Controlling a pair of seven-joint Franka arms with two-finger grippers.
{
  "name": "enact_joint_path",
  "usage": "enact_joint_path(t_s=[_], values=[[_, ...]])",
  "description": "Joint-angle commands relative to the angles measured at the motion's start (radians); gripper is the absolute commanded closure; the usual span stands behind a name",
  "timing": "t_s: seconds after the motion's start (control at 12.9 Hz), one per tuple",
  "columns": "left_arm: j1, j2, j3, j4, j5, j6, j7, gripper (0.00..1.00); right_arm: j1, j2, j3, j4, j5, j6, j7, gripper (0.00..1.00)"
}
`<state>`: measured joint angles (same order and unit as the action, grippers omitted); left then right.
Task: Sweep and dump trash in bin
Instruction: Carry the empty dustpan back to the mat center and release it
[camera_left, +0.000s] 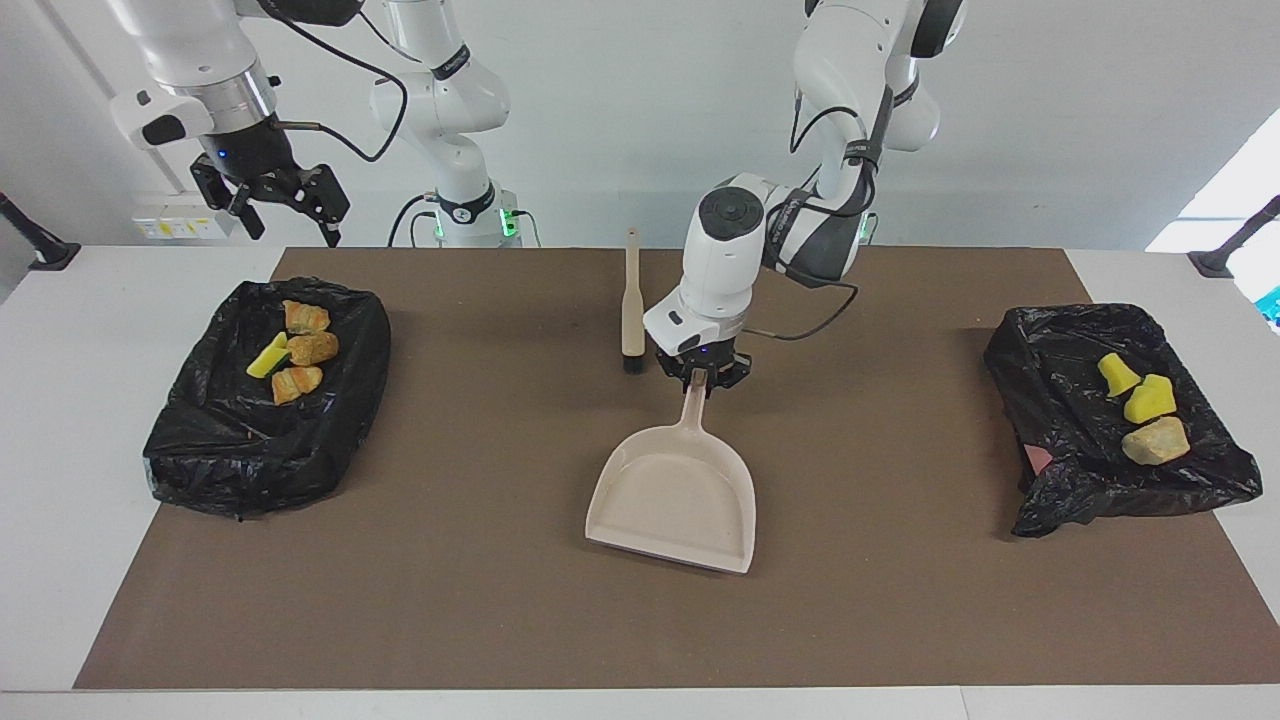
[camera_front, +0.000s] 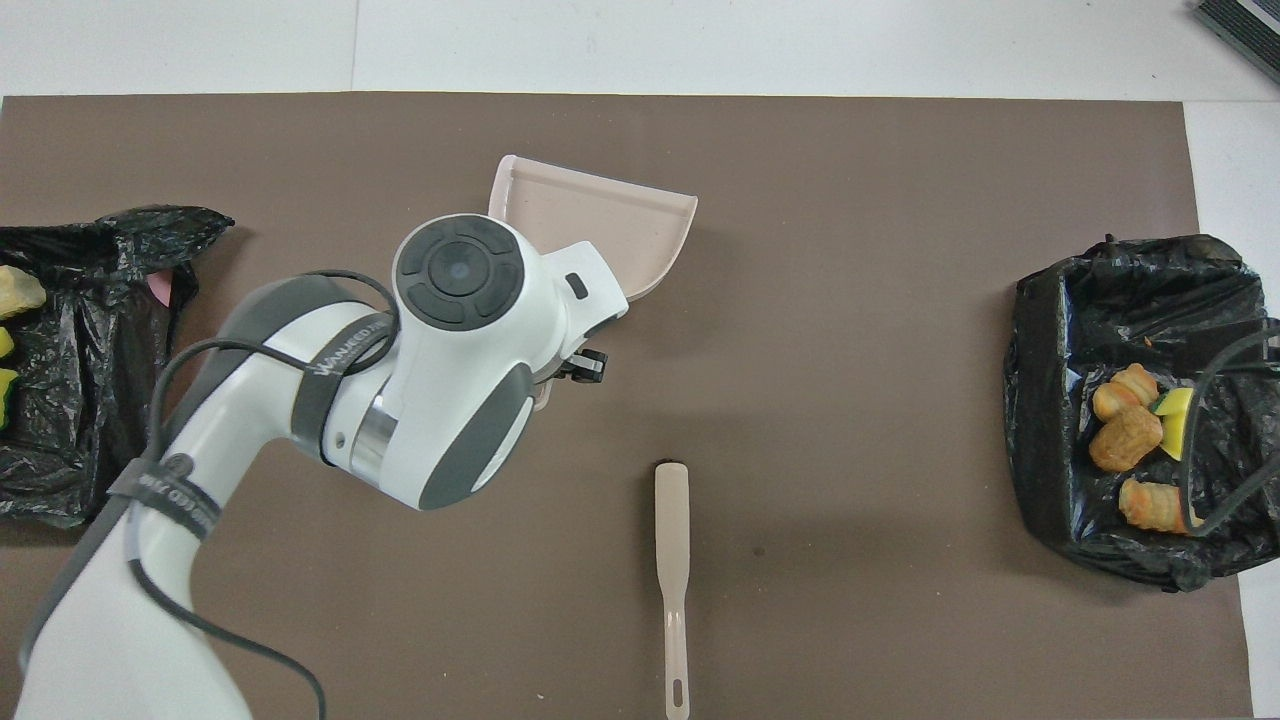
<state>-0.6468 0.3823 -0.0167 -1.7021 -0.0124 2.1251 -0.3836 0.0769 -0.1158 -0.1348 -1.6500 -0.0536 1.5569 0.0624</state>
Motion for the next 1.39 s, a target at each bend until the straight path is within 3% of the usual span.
enact_joint_path(t_s=[0.0,0.08,0.39,0.46,0.54,0.85,1.31], values=[[-0.031,0.009,0.021,0.01,-0.011,0.027,-0.104,0.93,-0.005,-0.007,0.003,0.003,0.021,-0.011,-0.018,0.0],[-0.031,0.009,0.021,0.007,-0.011,0.047,-0.145,0.78,-0.005,-0.007,0.003,0.003,0.021,-0.012,-0.018,0.0],[-0.034,0.009,0.021,0.001,-0.011,0.047,-0.153,0.53,-0.003,-0.007,0.003,0.003,0.021,-0.012,-0.018,0.0],[-0.034,0.009,0.021,0.001,-0.011,0.049,-0.159,0.23,-0.003,-0.007,0.004,0.003,0.021,-0.012,-0.018,0.0],[-0.034,0.009,0.021,0.001,-0.011,0.049,-0.164,0.04,-0.003,-0.007,0.003,0.003,0.021,-0.012,-0.018,0.0],[-0.014,-0.034,0.033,0.012,-0.006,0.01,-0.153,0.0,-0.003,-0.007,0.004,0.003,0.021,-0.012,-0.016,0.0],[0.14,-0.088,0.035,0.076,0.005,-0.109,-0.052,0.0,-0.003,-0.007,0.003,0.003,0.021,-0.012,-0.018,0.0]])
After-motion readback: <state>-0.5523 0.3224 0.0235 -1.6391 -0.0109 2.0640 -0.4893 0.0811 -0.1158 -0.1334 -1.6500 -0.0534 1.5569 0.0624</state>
